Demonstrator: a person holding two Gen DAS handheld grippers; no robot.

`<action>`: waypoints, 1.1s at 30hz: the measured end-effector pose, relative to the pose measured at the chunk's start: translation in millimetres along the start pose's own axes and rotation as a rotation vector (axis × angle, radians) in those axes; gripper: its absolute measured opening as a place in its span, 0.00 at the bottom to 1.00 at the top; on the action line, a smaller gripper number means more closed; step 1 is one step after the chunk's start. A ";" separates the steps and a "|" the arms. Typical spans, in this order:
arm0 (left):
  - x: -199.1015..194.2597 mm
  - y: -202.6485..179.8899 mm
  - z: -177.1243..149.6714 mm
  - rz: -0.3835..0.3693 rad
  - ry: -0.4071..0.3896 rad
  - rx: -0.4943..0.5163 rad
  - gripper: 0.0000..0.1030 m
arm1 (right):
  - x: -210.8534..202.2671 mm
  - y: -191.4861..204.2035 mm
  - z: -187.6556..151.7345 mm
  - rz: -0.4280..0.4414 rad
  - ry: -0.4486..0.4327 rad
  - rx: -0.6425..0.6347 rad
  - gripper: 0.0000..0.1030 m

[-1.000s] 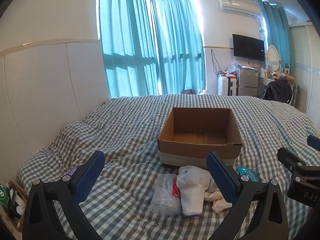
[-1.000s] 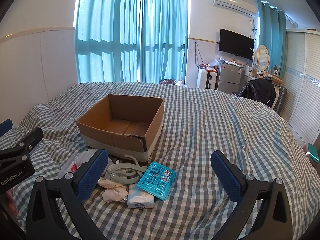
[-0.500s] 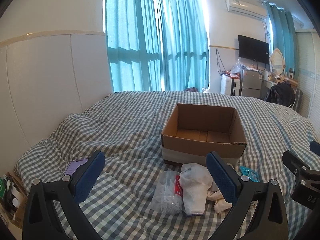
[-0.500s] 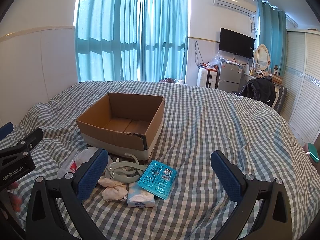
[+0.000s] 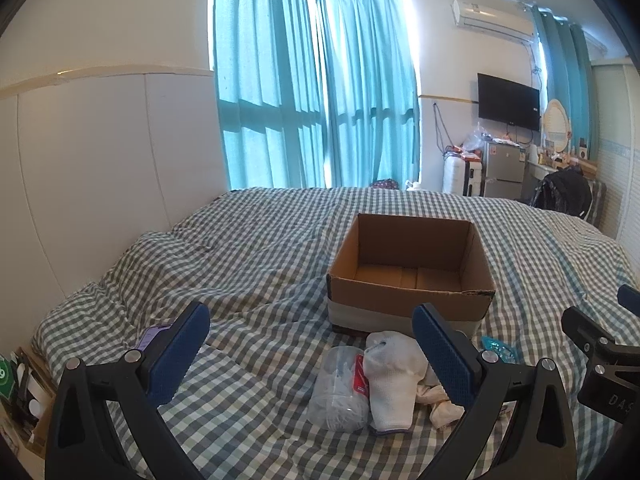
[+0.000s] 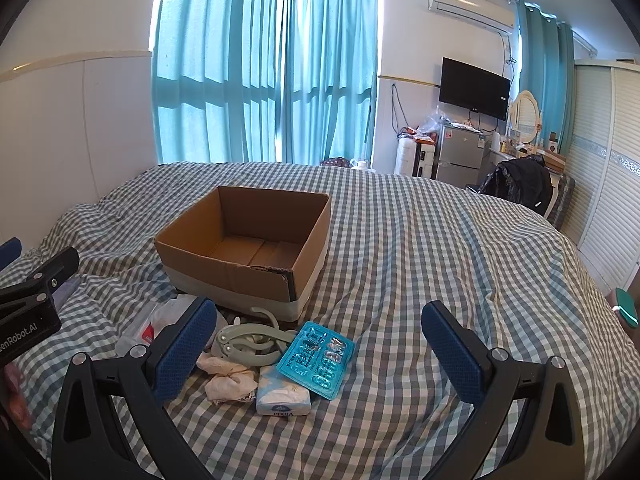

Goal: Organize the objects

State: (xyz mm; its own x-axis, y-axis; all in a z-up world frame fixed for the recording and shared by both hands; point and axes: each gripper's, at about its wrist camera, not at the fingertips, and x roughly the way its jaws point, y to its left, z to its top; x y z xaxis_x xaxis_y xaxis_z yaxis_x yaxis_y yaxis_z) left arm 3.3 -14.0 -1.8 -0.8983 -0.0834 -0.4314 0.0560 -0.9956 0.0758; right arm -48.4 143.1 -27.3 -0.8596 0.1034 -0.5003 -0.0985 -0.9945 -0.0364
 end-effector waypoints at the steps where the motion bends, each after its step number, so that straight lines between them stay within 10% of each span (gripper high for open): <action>1: -0.8 -0.1 -0.3 -0.009 -0.006 0.002 1.00 | 0.3 0.5 -0.1 0.001 0.001 -0.001 1.00; 33: -6.4 4.3 2.1 0.015 -0.034 -0.009 1.00 | -1.3 -0.1 -1.2 -0.011 0.004 -0.007 1.00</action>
State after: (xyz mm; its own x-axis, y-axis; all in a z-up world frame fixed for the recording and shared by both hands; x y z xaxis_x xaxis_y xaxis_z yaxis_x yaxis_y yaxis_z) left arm 8.4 -17.6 3.1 -0.9115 -0.0973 -0.3996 0.0736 -0.9945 0.0742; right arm -46.6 143.1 -27.6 -0.8566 0.1148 -0.5031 -0.1048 -0.9933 -0.0481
